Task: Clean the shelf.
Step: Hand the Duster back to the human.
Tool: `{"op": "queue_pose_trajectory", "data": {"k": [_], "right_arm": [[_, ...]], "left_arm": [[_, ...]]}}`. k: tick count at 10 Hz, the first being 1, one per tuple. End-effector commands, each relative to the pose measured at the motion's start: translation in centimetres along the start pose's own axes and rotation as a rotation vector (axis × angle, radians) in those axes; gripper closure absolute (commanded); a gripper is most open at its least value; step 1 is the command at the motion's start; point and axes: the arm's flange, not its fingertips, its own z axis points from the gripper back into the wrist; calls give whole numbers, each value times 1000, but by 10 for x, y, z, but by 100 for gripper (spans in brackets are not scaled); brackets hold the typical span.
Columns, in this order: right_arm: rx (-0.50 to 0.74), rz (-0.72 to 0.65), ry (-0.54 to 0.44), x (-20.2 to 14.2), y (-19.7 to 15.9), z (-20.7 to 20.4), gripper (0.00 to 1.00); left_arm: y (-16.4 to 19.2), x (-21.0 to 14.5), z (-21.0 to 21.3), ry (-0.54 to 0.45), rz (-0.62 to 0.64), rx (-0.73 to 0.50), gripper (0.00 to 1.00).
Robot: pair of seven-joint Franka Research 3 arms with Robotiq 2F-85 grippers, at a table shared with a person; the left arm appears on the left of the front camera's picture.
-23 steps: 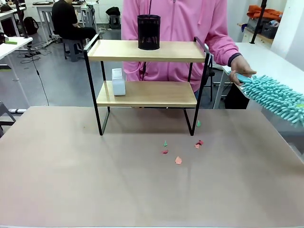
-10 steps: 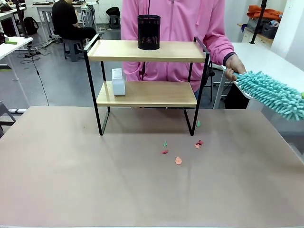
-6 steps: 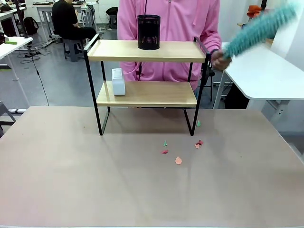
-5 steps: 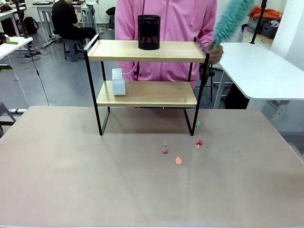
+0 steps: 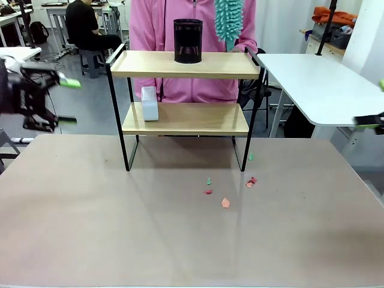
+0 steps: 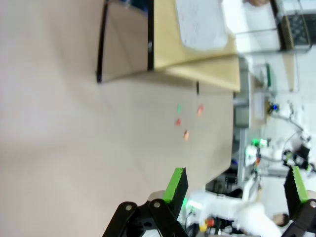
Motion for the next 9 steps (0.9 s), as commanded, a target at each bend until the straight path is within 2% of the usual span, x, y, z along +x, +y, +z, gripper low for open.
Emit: {"op": "queue_pose_trajectory", "data": {"k": [1, 3, 4, 9], "right_arm": [[65, -38, -20, 19, -11, -32, 0], [46, -78, 37, 28, -27, -64, 0], [56, -34, 15, 14, -15, -38, 0], [56, -34, 15, 14, -15, -38, 0]], "left_arm": [[5, -11, 1, 125, 6, 57, 0], [3, -16, -16, 111, 47, -12, 0], [10, -14, -13, 121, 22, 17, 0], [10, -14, -13, 121, 22, 17, 0]]}}
